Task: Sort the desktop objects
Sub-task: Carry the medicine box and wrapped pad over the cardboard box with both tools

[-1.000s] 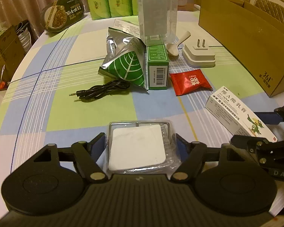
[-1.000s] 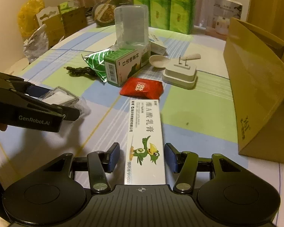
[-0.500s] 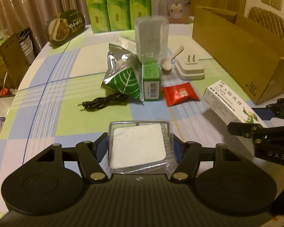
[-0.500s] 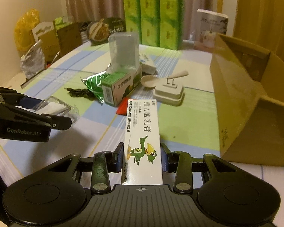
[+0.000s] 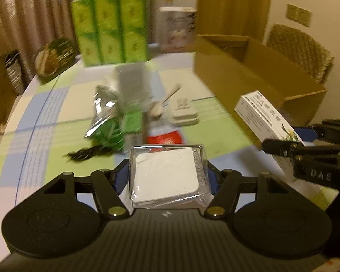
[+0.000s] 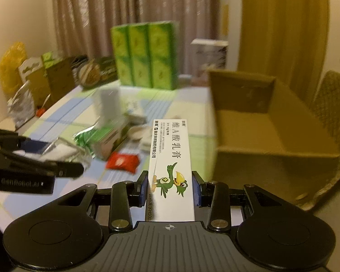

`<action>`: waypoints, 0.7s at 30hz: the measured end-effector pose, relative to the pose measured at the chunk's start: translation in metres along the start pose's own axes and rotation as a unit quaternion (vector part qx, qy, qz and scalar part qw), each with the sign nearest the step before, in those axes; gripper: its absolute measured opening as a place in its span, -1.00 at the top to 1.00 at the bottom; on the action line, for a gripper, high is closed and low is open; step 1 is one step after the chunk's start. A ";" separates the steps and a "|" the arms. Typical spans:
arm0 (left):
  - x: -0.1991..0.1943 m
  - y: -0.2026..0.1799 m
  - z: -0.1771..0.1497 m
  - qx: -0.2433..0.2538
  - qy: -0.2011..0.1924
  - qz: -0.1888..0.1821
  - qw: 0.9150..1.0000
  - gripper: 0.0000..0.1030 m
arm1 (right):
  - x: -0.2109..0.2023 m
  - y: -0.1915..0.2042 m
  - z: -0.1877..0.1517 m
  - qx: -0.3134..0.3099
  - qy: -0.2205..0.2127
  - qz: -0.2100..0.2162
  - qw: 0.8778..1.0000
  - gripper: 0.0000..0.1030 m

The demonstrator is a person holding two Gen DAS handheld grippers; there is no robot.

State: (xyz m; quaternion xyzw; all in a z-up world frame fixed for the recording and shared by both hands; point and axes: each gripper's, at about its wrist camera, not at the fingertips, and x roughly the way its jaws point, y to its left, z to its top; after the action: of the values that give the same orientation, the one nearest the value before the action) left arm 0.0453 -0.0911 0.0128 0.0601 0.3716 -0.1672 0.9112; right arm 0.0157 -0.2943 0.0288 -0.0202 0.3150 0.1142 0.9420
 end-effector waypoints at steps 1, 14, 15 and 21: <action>0.000 -0.006 0.004 0.004 -0.003 -0.006 1.000 -0.20 | -0.004 -0.008 0.005 0.005 -0.006 -0.006 1.000 0.32; 0.029 -0.091 0.086 0.042 -0.045 -0.077 0.995 -0.20 | -0.011 -0.130 0.063 0.043 -0.054 -0.069 0.995 0.31; 0.033 -0.097 0.092 0.044 -0.047 -0.081 0.995 -0.20 | -0.007 -0.137 0.066 0.048 -0.054 -0.070 0.995 0.31; 0.060 -0.131 0.121 0.059 -0.054 -0.103 0.991 -0.20 | 0.005 -0.169 0.073 0.064 -0.054 -0.070 0.994 0.31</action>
State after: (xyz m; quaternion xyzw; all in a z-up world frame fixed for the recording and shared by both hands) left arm 0.1194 -0.2575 0.0598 0.0655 0.3157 -0.2849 0.9027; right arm 0.1009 -0.4499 0.0785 0.0248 0.2677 0.0283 0.9628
